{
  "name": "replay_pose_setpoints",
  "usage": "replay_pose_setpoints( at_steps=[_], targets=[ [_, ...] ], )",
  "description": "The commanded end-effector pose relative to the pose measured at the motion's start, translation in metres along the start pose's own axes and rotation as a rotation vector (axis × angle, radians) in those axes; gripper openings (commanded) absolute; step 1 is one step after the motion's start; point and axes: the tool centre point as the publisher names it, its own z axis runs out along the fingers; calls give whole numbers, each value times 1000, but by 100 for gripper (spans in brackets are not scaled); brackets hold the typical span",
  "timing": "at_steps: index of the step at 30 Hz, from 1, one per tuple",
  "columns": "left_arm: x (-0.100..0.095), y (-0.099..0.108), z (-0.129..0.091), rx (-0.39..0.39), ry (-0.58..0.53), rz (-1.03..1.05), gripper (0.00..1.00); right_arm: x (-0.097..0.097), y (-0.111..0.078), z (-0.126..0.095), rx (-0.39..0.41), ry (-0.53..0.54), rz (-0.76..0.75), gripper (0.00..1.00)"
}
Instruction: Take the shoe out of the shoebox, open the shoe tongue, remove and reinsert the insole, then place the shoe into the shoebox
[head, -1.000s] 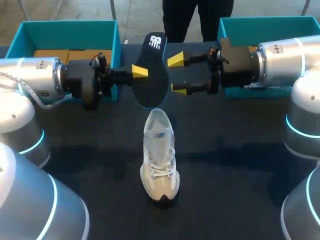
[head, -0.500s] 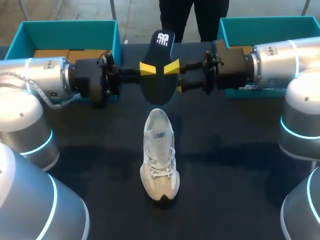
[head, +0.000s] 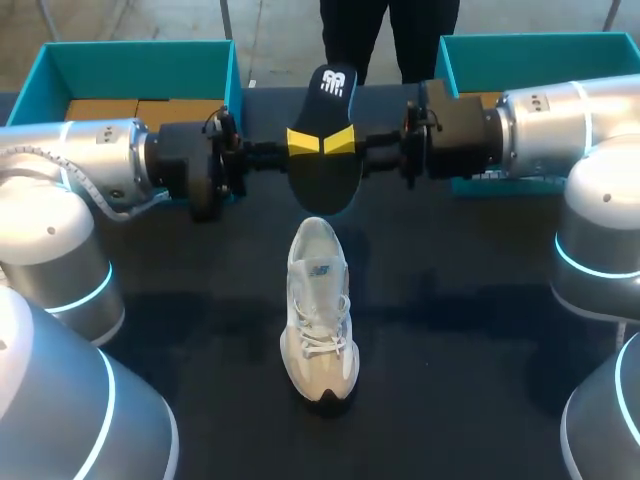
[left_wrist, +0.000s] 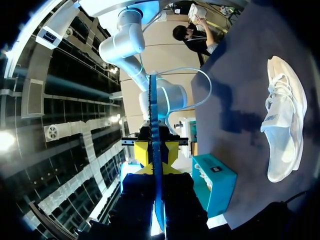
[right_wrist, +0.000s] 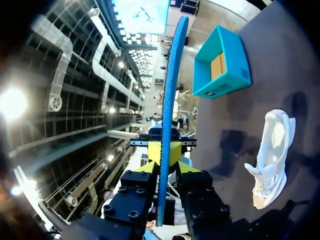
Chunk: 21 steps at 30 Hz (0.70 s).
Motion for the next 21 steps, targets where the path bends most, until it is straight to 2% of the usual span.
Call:
replay_pose_setpoints(
  at_steps=[1, 2, 4, 12, 13, 14, 15, 21],
  targets=[
    [2, -1, 2, -5, -2, 1, 0, -2, 0, 3, -5, 3, 0, 18],
    [2, -1, 2, -6, -1, 0, 0, -2, -1, 3, -5, 3, 0, 14],
    [2, -1, 2, -6, 0, -1, 0, -2, -1, 3, -7, 5, 1, 0],
    [5, -2, 4, -6, 10, -3, 0, -1, -2, 3, -9, 20, -11, 0],
    [5, -2, 3, -7, 16, -3, 5, 0, -2, 3, -11, 22, -13, 0],
    [5, -2, 2, -8, 20, -4, 47, 0, -2, 3, -11, 22, -15, 0],
    [5, -2, 1, -2, 23, -5, 100, 0, -2, 3, -12, 22, -17, 0],
    [5, -5, -13, 26, 55, 0, 100, -3, -1, -3, -22, 19, -27, 0]
  ],
)
